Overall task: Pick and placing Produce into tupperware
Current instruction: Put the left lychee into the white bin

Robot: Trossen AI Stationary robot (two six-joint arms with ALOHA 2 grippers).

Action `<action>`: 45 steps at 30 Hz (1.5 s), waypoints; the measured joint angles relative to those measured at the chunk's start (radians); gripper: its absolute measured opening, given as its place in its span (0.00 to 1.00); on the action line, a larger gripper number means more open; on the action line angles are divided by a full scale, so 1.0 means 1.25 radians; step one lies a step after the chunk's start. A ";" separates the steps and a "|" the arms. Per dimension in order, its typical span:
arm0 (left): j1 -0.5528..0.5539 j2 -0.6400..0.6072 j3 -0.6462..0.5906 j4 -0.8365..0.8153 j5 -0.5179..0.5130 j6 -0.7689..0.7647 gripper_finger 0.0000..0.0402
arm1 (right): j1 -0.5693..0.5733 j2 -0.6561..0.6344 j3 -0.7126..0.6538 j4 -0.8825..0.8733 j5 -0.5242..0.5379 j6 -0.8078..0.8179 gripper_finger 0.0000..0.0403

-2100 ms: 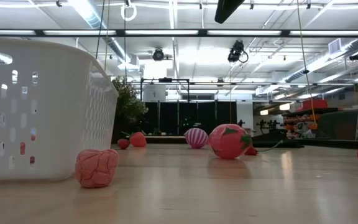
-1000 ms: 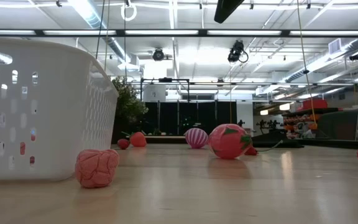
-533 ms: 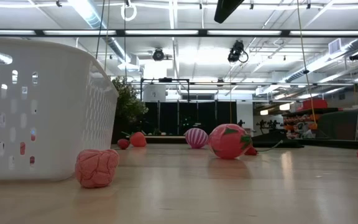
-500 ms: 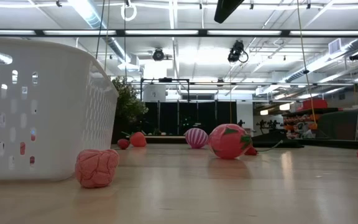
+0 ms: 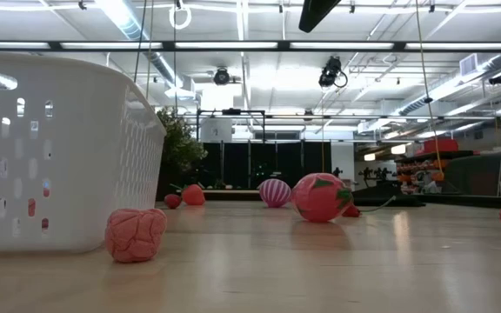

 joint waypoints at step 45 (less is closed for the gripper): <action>0.363 0.000 0.285 -0.172 -0.404 0.492 0.37 | -0.089 -0.001 0.000 -0.056 0.086 -0.059 0.50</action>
